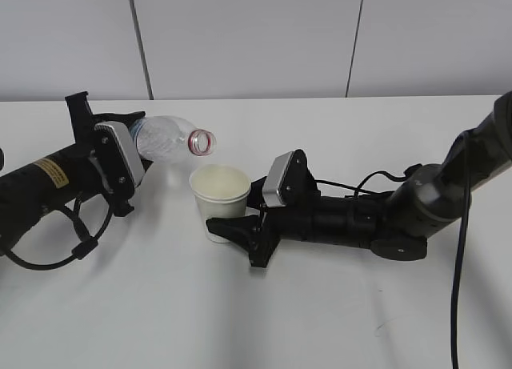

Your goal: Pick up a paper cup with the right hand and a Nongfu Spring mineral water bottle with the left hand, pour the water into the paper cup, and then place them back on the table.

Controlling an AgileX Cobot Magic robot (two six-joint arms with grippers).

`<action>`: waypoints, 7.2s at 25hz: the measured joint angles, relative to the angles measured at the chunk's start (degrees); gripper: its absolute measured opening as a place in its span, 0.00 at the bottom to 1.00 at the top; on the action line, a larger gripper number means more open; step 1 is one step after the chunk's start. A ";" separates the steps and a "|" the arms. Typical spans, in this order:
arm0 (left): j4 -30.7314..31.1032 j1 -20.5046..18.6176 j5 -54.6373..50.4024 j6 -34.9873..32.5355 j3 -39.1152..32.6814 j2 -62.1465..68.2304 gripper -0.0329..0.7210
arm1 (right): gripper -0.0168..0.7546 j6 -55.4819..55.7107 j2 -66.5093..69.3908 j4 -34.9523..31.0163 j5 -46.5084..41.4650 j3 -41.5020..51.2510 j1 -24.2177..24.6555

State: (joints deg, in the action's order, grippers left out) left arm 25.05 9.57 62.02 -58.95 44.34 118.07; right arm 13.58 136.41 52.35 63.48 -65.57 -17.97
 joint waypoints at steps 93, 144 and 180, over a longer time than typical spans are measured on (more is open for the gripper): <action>-4.50 0.00 0.71 -24.40 0.00 -2.80 0.56 | 0.61 -3.55 0.00 -0.22 0.94 0.00 -0.43; -8.82 2.53 1.54 38.94 0.00 -4.05 0.56 | 0.61 -3.55 -1.42 -4.09 -1.27 0.00 -0.46; 19.67 2.59 2.78 72.40 0.07 1.84 0.56 | 0.61 -17.26 -7.51 -39.88 -1.43 11.86 4.02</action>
State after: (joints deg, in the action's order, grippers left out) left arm 44.72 12.17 64.80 13.45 44.40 119.90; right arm -3.68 128.90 12.47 62.06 -53.71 -13.95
